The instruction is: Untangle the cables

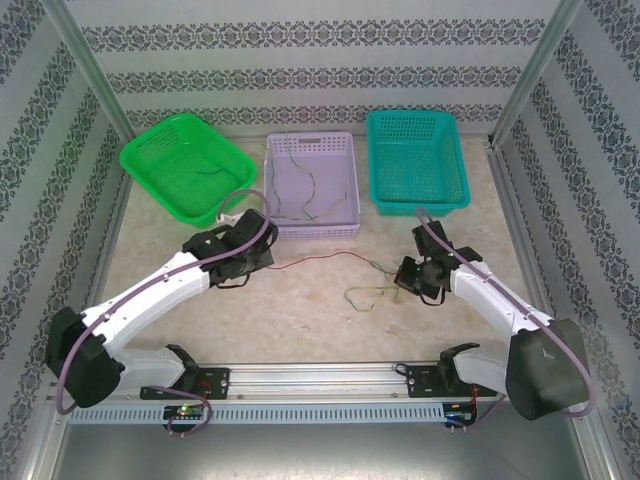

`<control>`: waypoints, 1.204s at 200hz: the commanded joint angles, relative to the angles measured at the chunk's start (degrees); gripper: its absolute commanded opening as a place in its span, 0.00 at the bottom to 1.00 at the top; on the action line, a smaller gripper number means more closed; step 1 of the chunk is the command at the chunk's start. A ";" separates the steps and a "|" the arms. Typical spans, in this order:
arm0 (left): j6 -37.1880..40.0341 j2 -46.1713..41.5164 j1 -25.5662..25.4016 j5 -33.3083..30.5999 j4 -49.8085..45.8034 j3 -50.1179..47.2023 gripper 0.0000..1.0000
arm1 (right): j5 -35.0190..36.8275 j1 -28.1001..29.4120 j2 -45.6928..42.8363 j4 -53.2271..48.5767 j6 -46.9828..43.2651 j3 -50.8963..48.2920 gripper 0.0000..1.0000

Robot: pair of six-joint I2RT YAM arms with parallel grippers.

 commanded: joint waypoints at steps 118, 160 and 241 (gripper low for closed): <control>29.83 -5.73 1.59 16.39 10.86 10.25 0.00 | 0.89 -1.21 -3.41 -4.45 -5.11 11.25 0.44; 35.74 -0.80 1.70 22.02 19.89 12.18 0.00 | -6.47 1.21 -8.23 -1.93 4.54 21.15 0.48; 34.87 10.47 1.55 29.75 25.28 19.51 0.00 | -7.23 12.23 1.21 25.05 36.28 29.15 0.59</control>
